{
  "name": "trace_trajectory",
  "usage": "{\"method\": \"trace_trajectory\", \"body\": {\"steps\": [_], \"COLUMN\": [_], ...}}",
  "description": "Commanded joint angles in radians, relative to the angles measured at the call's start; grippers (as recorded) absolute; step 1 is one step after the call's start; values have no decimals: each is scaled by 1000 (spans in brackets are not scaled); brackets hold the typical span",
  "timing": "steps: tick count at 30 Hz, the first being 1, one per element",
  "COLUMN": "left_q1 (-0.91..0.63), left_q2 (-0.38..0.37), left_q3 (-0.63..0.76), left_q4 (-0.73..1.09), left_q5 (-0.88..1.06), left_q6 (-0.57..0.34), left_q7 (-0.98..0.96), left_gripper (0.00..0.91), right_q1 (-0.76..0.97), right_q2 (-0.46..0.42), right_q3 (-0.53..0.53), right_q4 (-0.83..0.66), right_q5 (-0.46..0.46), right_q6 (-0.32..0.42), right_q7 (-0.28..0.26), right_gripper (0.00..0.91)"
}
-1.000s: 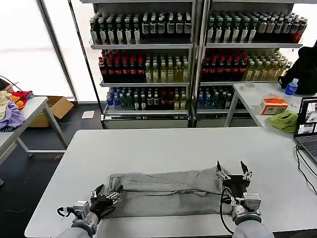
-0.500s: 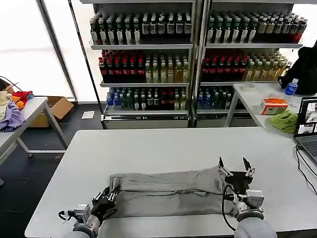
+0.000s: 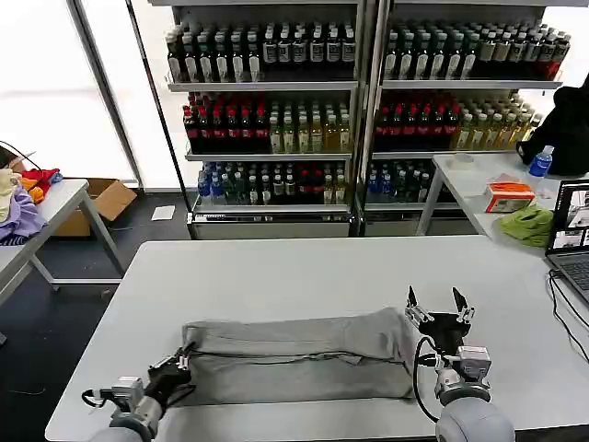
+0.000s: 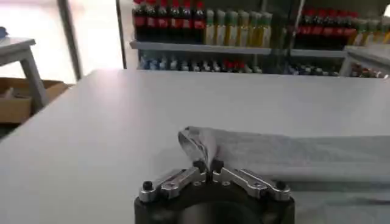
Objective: Fold and organize the clothes.
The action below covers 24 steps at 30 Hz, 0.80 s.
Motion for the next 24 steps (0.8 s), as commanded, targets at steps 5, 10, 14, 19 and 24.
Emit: {"method": "trace_trajectory", "body": {"steps": [5,10,14,19,24], "left_q1": [21,21,15,10,5], "left_q2": [436,438,375,285,194], "left_q3": [-516,-498,-393,-200,-21], "left_q4": [159,133,50,-47,-108], "left_q5": [-152,-111,-54,15,72], "left_q6": [-2,0,2,19,35], "left_q7": [20,27,21,-3,-20], "left_gripper": [0,0,0,0,0], "right_q1": [28,28,14,-17,-51], "right_q2": [-1,-1,-1,2,16], "right_q3": [-16,-11,-3,23,42], "right_q4": [-14,-4,5,20,34], "right_q5": [5,5,2,-2,-17], "right_q6": [1,-4,-7,-7,-6], "right_q7": [7,6,7,7,9], "right_gripper": [907,907,907,907,907]}}
